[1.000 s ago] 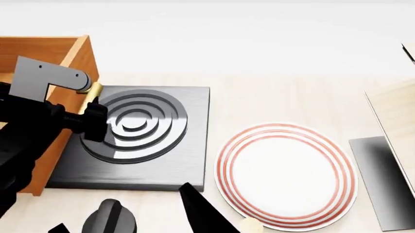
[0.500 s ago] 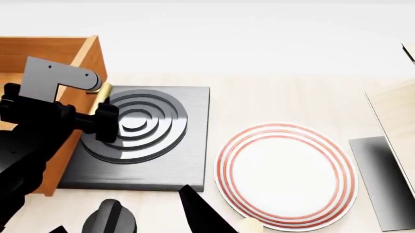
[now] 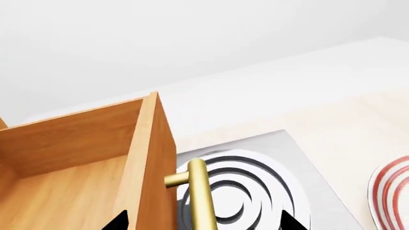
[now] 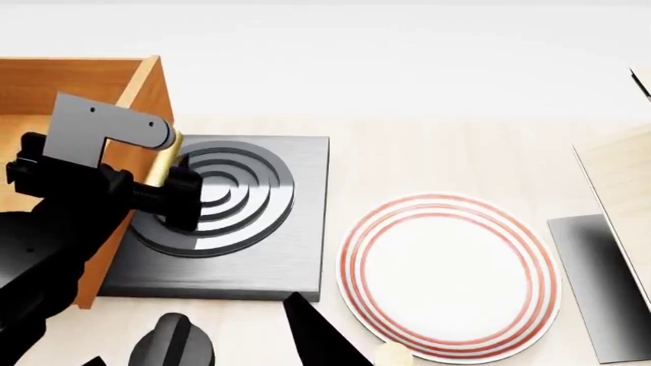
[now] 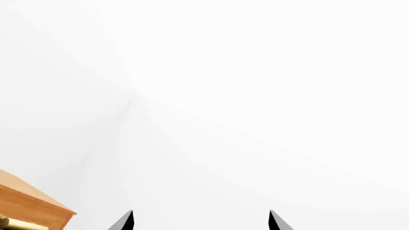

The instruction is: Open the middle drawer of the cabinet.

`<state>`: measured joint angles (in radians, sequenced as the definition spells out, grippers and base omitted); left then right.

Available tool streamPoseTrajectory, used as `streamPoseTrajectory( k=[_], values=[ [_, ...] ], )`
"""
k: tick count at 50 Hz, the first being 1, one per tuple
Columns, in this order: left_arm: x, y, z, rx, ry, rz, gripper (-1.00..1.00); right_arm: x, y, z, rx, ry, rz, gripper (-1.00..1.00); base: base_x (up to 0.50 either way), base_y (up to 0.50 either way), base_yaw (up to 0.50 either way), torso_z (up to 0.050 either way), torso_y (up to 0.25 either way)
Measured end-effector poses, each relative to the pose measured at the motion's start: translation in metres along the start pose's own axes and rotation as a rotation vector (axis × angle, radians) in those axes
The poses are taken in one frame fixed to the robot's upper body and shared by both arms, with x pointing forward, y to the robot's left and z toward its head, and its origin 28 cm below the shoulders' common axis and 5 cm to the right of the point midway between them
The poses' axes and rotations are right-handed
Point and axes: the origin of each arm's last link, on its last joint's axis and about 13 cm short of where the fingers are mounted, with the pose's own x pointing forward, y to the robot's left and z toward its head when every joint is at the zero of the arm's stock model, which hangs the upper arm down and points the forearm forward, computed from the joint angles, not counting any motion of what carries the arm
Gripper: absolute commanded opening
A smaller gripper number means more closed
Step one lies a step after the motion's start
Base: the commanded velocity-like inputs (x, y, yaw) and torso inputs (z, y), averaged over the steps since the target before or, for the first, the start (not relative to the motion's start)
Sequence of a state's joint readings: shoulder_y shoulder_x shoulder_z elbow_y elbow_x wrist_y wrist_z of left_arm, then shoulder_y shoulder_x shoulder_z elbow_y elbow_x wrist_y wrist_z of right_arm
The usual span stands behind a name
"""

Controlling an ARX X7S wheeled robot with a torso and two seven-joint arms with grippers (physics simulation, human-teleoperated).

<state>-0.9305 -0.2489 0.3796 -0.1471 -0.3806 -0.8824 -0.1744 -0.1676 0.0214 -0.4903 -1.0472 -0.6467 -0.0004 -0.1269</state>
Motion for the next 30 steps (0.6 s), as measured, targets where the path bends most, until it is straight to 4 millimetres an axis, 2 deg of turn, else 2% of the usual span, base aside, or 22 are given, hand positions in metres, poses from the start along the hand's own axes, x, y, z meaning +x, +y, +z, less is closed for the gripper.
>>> streamPoseTrajectory(
  k=[19, 30],
  values=[
    [-0.012, -0.012, -0.006, 0.039, -0.072, -0.027, 1.00, 0.000, 0.000, 0.000, 0.002, 0.001, 0.004, 1.00, 0.00, 0.00, 0.00, 0.000, 0.000],
    [-0.017, -0.013, -0.012, 0.066, -0.208, 0.074, 1.00, 0.000, 0.001, 0.000, 0.003, 0.002, 0.009, 1.00, 0.00, 0.00, 0.00, 0.000, 0.000]
  ],
)
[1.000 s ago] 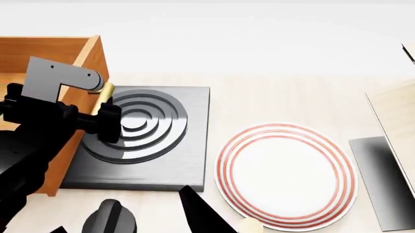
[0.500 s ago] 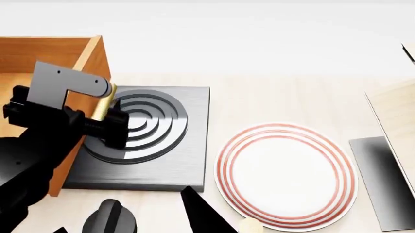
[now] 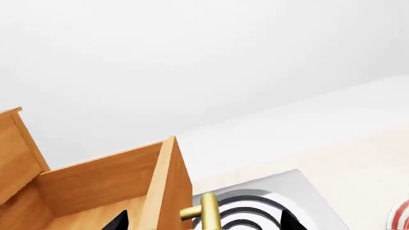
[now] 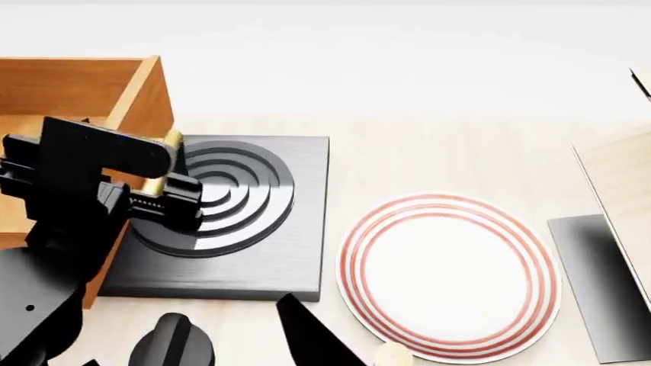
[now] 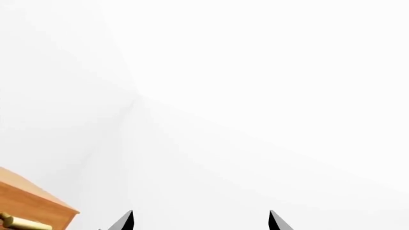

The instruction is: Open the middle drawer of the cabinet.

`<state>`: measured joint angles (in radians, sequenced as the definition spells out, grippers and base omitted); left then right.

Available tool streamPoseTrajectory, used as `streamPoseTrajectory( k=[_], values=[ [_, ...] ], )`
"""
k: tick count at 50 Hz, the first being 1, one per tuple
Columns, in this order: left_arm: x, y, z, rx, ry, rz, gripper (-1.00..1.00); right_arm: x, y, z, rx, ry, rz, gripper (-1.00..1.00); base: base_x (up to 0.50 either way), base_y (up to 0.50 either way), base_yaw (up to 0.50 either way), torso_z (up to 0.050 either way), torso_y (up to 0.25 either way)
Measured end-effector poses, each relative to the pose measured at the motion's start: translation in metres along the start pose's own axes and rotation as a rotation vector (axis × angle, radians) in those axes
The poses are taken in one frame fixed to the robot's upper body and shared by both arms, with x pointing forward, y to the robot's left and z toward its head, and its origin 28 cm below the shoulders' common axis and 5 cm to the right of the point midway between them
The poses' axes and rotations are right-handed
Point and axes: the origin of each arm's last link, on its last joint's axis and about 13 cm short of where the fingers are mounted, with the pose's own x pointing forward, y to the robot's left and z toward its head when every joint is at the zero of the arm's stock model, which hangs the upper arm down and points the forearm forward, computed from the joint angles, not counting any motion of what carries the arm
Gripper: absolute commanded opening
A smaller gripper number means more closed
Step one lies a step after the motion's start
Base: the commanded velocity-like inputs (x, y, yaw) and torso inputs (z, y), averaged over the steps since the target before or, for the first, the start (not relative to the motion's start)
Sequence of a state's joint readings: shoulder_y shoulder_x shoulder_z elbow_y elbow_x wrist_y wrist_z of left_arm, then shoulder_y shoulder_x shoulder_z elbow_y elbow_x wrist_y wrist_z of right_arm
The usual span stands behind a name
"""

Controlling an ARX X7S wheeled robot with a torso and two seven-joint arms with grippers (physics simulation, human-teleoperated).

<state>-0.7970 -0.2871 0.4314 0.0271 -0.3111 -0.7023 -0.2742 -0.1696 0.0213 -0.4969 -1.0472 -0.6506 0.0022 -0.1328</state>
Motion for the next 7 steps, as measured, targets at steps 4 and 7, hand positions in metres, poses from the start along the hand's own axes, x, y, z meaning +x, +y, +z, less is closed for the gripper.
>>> streamPoseTrajectory(
  k=[4, 7],
  values=[
    [-0.005, 0.000, -0.002, 0.017, -0.058, 0.038, 1.00, 0.000, 0.000, 0.000, 0.000, 0.001, 0.001, 1.00, 0.00, 0.00, 0.00, 0.000, 0.000],
    [-0.012, 0.000, -0.003, 0.026, -0.100, 0.060, 1.00, 0.000, 0.000, 0.000, -0.001, 0.002, 0.002, 1.00, 0.00, 0.00, 0.00, 0.000, 0.000]
  ],
)
